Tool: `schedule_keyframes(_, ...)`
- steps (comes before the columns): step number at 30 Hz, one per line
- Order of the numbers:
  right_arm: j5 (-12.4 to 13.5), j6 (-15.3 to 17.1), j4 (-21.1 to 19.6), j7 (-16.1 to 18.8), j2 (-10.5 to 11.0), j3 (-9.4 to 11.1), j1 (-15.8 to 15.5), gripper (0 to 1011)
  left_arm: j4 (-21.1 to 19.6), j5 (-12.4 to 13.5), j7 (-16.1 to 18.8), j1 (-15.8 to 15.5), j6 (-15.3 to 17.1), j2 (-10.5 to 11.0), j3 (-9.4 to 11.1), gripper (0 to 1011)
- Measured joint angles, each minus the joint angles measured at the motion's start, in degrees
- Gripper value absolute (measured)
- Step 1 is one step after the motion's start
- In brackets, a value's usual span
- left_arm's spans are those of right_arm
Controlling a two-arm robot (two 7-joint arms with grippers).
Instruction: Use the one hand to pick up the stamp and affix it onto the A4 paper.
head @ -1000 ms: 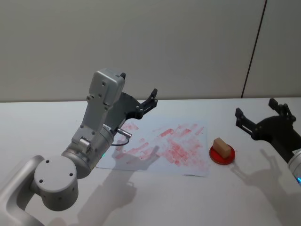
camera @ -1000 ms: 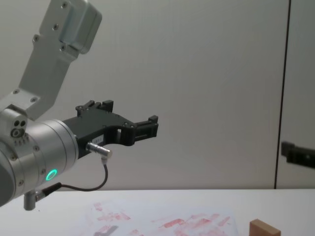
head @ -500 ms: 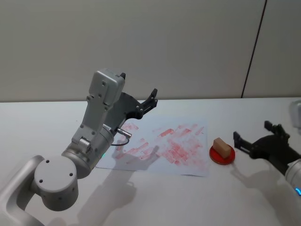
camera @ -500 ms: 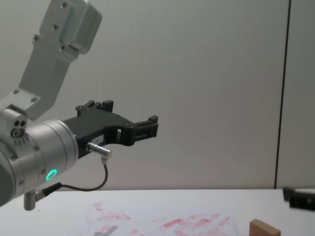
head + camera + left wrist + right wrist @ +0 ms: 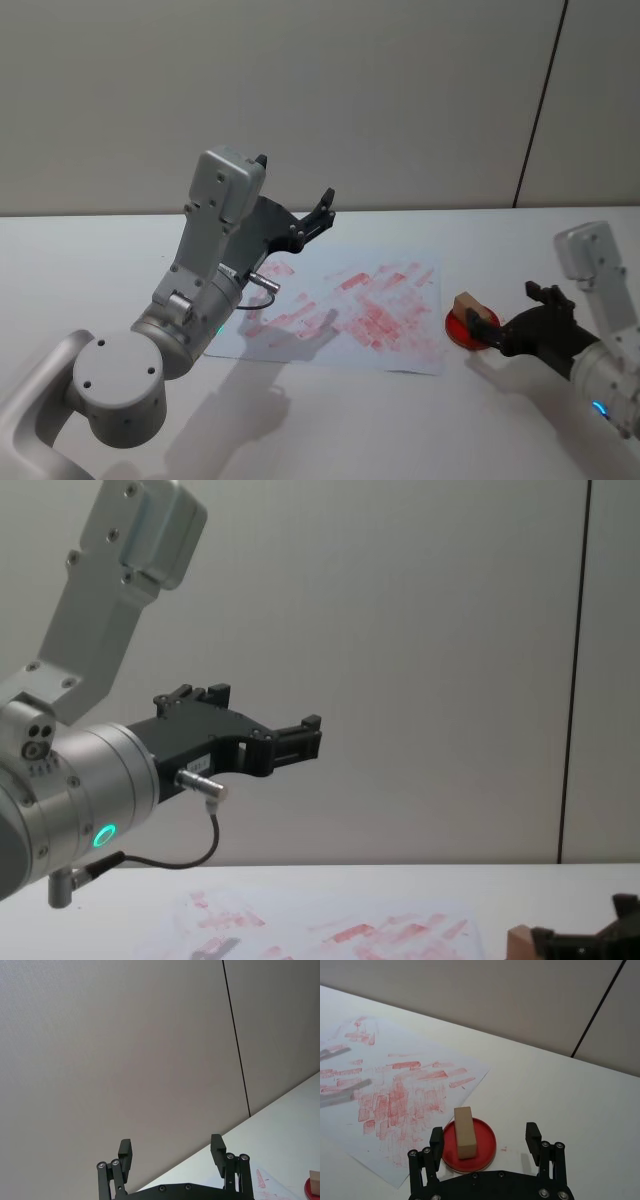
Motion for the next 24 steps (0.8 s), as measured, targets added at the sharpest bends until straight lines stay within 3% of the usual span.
schedule_keyframes(20, -4.9, 0.6, 8.0, 3.5, -3.6, -2.1, 5.4, 1001, 0.0, 0.0, 0.0, 0.0, 0.0, 0.0, 0.0, 1001)
schedule_keyframes(24, -5.3, 0.6, 8.7, 3.8, -3.9, -2.3, 5.8, 936, 0.0, 0.0, 0.0, 0.0, 0.0, 0.0, 0.0, 1001)
